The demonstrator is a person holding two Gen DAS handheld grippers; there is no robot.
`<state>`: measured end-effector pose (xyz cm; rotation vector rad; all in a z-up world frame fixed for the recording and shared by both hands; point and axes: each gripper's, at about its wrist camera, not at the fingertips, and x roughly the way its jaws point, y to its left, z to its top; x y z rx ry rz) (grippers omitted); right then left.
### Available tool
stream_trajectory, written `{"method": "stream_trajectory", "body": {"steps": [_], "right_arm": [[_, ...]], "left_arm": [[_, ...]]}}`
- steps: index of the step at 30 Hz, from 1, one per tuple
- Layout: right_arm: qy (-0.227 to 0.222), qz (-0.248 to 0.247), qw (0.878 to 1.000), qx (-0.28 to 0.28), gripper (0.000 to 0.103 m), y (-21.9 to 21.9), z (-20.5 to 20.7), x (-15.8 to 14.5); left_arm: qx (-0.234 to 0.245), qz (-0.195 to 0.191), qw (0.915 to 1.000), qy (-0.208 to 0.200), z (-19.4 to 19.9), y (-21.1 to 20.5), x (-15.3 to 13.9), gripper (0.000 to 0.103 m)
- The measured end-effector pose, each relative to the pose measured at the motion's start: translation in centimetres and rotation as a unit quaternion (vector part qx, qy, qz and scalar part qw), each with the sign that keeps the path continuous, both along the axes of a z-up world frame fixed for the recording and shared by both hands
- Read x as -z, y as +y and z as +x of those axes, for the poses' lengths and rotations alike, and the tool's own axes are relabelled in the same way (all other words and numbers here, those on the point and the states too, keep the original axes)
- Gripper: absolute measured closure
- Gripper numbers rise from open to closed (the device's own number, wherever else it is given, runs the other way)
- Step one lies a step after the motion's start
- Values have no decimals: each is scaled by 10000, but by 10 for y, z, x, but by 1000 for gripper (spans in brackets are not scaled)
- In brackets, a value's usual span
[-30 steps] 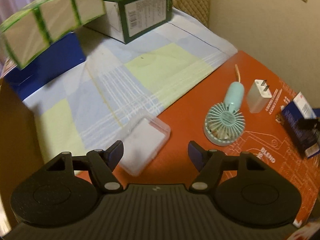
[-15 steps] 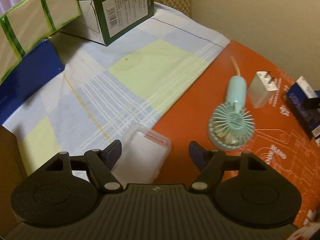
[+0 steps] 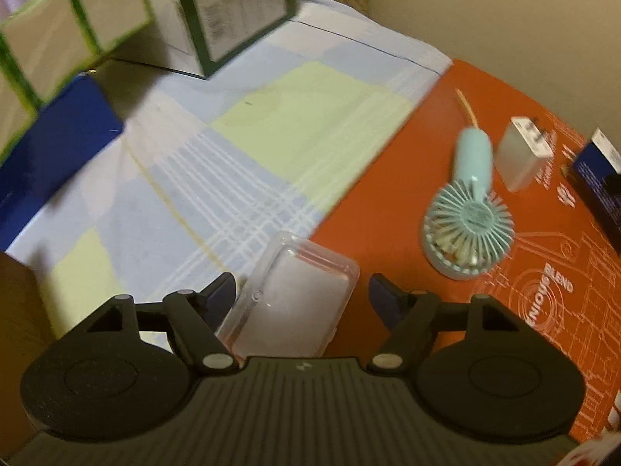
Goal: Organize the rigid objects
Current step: 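Grasp the clear plastic case with the left tool while the right tool holds the medicine box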
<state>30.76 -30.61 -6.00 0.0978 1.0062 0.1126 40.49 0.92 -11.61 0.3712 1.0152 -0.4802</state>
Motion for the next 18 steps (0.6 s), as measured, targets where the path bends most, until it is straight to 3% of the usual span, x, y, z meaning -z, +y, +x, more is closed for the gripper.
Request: {"method": "stream_trajectory", "body": {"steps": [4,7,18], "right_arm": [[6,-8,10000,67,41,-5,-3,0],[8,-17,10000,95,41,-8,-5,0],[-38,-27,10000,-62,41,-3,-9,-3]], "left_arm": [[-115,-22,9996,266,-5,-3,9,51],[-371,-198,9982,435,-8,-3,10,51],[-1000,-284,9941,321,-17,-1,4,51]]}}
